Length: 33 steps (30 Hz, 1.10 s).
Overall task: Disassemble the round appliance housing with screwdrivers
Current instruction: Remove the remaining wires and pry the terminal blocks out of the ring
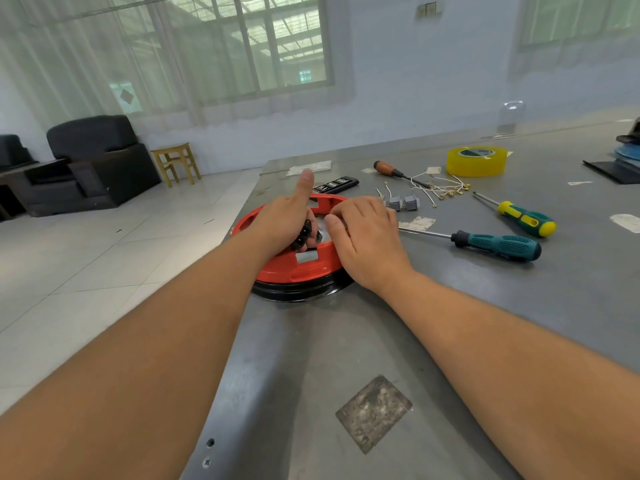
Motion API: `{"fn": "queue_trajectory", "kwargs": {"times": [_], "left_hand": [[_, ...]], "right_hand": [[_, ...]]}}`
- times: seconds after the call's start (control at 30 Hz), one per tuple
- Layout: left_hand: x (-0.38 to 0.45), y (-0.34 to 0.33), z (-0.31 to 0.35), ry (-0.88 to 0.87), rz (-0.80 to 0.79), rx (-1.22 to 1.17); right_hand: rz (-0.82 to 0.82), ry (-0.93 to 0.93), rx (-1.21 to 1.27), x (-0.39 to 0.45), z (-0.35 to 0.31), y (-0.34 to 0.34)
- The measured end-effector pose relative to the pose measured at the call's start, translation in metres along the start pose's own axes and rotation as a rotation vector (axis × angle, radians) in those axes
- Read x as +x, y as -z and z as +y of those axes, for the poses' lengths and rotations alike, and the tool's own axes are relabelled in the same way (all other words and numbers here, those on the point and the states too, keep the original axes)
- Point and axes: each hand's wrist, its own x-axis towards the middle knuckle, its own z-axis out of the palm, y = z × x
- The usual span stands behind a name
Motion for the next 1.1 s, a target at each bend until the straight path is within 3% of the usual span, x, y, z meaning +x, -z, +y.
{"fn": "queue_trajectory", "kwargs": {"times": [0.13, 0.5, 0.73, 0.87, 1.1], "left_hand": [[0.001, 0.002, 0.001, -0.01, 0.136, 0.064], [-0.006, 0.004, 0.002, -0.064, 0.127, -0.104], [-0.014, 0.001, -0.004, -0.138, 0.263, -0.213], [-0.03, -0.013, 0.001, -0.373, 0.451, 0.113], [-0.055, -0.063, -0.007, -0.52, 0.507, 0.742]], "right_hand": [[0.031, 0.146, 0.038, -0.005, -0.012, 0.003], [0.055, 0.219, 0.111, -0.005, -0.021, -0.001], [0.143, -0.003, 0.421, -0.002, -0.021, 0.004], [0.217, -0.213, 0.54, 0.004, 0.001, 0.016], [0.245, -0.368, 0.454, 0.014, 0.052, 0.04]]}}
